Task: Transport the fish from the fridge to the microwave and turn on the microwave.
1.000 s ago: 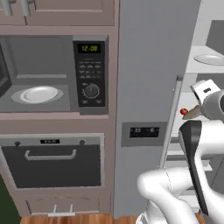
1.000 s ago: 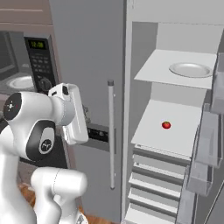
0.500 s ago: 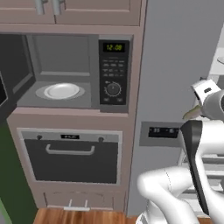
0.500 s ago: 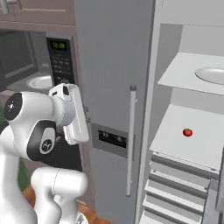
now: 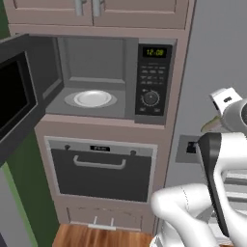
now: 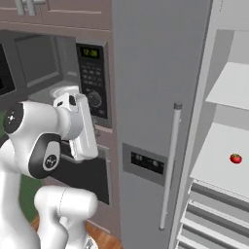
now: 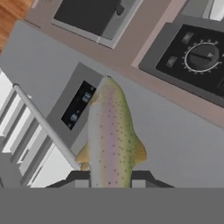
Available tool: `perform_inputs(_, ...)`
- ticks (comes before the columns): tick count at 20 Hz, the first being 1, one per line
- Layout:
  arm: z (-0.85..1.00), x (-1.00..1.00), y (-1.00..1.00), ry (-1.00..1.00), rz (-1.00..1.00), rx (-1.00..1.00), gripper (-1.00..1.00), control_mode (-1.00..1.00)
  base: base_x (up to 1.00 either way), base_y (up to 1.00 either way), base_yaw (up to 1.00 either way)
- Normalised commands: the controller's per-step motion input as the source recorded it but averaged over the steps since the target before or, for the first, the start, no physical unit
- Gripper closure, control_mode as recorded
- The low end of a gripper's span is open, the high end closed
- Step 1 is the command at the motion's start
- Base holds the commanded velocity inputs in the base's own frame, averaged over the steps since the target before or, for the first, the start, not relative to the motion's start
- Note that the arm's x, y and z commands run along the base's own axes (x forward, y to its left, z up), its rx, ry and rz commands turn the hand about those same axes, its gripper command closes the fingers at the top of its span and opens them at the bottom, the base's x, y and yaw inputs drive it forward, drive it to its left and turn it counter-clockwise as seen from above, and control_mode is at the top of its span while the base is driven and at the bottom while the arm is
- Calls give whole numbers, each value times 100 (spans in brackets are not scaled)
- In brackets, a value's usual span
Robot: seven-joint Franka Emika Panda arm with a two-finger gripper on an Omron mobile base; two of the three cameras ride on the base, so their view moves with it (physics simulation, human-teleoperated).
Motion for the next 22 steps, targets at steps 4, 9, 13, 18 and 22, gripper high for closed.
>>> perform_inputs(4,0,0,0,0,0,0,100,100,38,14,19)
perform_inputs(9,0,0,0,0,0,0,100,100,50,22,17)
perform_inputs(13,0,0,0,0,0,0,100,100,50,33,14)
perform_inputs(18,0,0,0,0,0,0,100,100,43,28,14)
perform_inputs(22,0,0,0,0,0,0,100,100,45,17,14)
